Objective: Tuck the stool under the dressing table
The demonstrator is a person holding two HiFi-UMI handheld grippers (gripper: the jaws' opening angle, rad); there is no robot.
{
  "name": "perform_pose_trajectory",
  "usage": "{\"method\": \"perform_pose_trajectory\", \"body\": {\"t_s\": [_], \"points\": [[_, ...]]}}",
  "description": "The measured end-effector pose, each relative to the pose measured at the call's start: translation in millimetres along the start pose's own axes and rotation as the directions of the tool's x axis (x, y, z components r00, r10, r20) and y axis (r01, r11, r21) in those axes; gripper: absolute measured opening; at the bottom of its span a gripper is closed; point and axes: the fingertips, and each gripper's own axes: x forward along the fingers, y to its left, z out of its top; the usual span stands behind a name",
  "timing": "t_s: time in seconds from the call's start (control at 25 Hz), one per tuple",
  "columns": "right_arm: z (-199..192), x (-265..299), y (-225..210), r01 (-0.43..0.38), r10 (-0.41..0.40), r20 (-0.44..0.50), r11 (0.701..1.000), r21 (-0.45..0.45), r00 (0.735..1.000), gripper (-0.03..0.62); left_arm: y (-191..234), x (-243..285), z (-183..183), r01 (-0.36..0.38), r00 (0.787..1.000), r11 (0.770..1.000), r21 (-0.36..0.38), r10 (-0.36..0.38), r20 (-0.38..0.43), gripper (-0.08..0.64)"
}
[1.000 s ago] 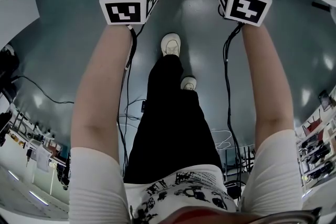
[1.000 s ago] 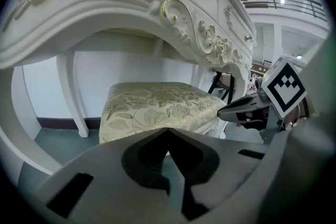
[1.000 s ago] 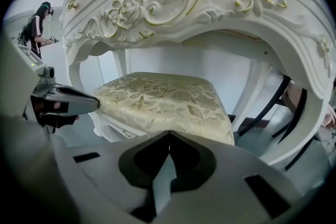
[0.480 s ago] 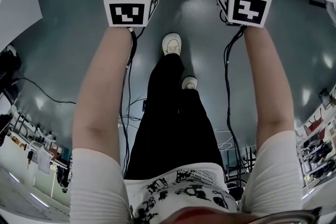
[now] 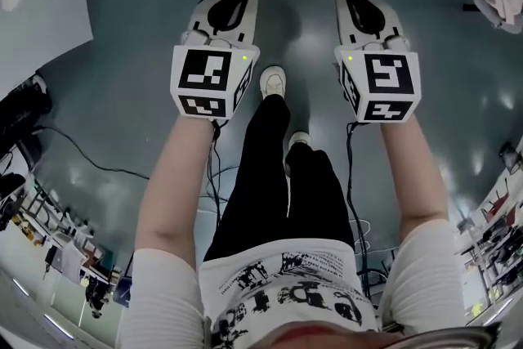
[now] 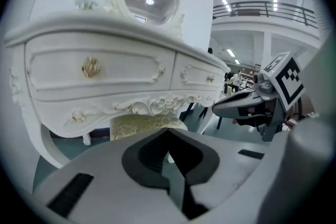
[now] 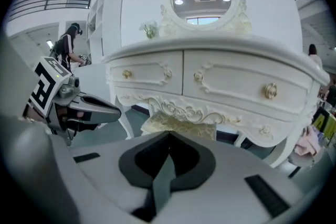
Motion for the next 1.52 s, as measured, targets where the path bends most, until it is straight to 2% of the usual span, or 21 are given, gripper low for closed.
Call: {"method": "perform_pose_trajectory", "body": {"t_s": [0.16,0.36,0.6,0.76,0.92,1.16,1.32,1.52], "points": [[60,-58,7,-0.004,0.004,0.092,1.0,0.008,0.996,0.017,-20,-52,73,0.012,0.995,0.999,0.045,-0.016,0.1,0.02],[148,-128,12,-0.007,0.011,0.203,1.0,-0.017,0.979,0.017,-37,-117,170,0.01,0.977,0.992,0.124,-0.036,0.209,0.02],[248,-211,20,0.007,0.002,0.348,1.0,-0.026,0.938,0.017,-45,-196,278,-0.019,0.938,0.983,0.182,-0.045,0.343,0.02],[296,-260,24,0.022,-0.035,0.422,0.999,0.035,0.906,0.017,-51,-251,333,-0.047,0.906,0.98,0.195,-0.041,0.42,0.02],[334,-296,25,0.048,-0.065,0.481,0.998,0.048,0.874,0.017,-53,-290,369,-0.05,0.877,0.983,0.179,-0.042,0.478,0.02],[361,-336,26,0.074,-0.077,0.519,0.997,0.027,0.851,0.017,-55,-326,385,-0.047,0.879,0.978,0.204,-0.056,0.473,0.02],[360,-345,21,0.079,-0.08,0.523,0.997,0.023,0.849,0.017,-51,-339,389,-0.059,0.867,0.981,0.187,-0.042,0.496,0.02],[363,-345,22,0.068,-0.078,0.536,0.997,0.039,0.84,0.017,-52,-344,396,-0.065,0.859,0.976,0.206,-0.051,0.509,0.02]]}}
